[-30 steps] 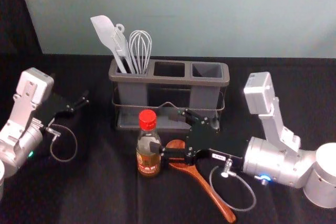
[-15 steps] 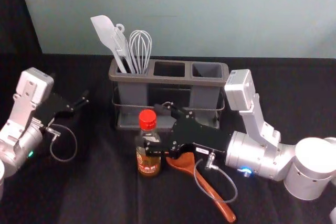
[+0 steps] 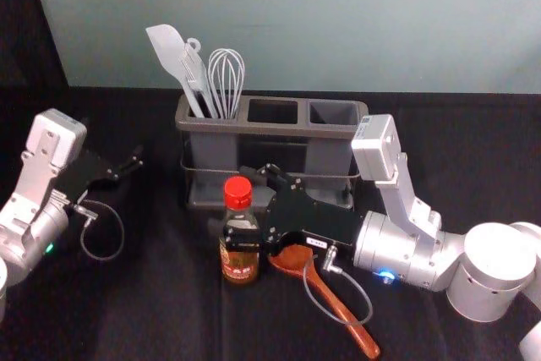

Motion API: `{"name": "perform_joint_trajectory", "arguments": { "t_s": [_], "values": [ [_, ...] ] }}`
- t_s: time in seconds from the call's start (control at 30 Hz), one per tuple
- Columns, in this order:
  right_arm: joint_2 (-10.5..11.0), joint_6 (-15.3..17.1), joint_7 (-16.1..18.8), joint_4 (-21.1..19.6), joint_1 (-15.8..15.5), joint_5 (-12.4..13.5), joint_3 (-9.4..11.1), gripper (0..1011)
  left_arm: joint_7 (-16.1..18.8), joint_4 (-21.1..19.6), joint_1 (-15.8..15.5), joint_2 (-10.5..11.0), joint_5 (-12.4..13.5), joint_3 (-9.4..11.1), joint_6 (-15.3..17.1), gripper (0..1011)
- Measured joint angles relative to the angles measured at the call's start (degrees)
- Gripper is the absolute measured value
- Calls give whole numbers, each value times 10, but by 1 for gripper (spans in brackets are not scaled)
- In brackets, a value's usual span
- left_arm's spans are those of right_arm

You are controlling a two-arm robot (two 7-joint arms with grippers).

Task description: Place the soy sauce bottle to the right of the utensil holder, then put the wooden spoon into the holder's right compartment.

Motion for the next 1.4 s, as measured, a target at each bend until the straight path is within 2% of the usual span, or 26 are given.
{"name": "perform_joint_trajectory", "arguments": {
  "t_s": [0.37, 0.47, 0.77, 0.8, 0.9, 0.97, 1.0, 1.07, 1.4],
  "values": [
    [1, 0, 0, 0, 0, 1, 0, 1000, 0, 0, 0, 0, 0, 0, 0, 1005],
    [1, 0, 0, -1, 0, 1, 0, 947, 0, 0, 0, 0, 0, 0, 0, 1005],
    [1, 0, 0, -1, 0, 1, 1, 681, 0, 0, 0, 0, 0, 0, 0, 1005],
    [1, 0, 0, -1, 0, 1, 1, 681, 0, 0, 0, 0, 0, 0, 0, 1005],
    [2, 0, 0, -1, 0, 1, 1, 554, 0, 0, 0, 0, 0, 0, 0, 1005],
    [2, 1, 0, -1, 0, 2, 1, 512, 0, 0, 0, 0, 0, 0, 0, 1005],
    [2, 1, 0, -1, 0, 2, 1, 450, 0, 0, 0, 0, 0, 0, 0, 1005],
    [2, 1, 0, -1, 0, 2, 1, 398, 0, 0, 0, 0, 0, 0, 0, 1005],
    [2, 1, 0, -1, 0, 2, 1, 387, 0, 0, 0, 0, 0, 0, 0, 1005]
  ]
}}
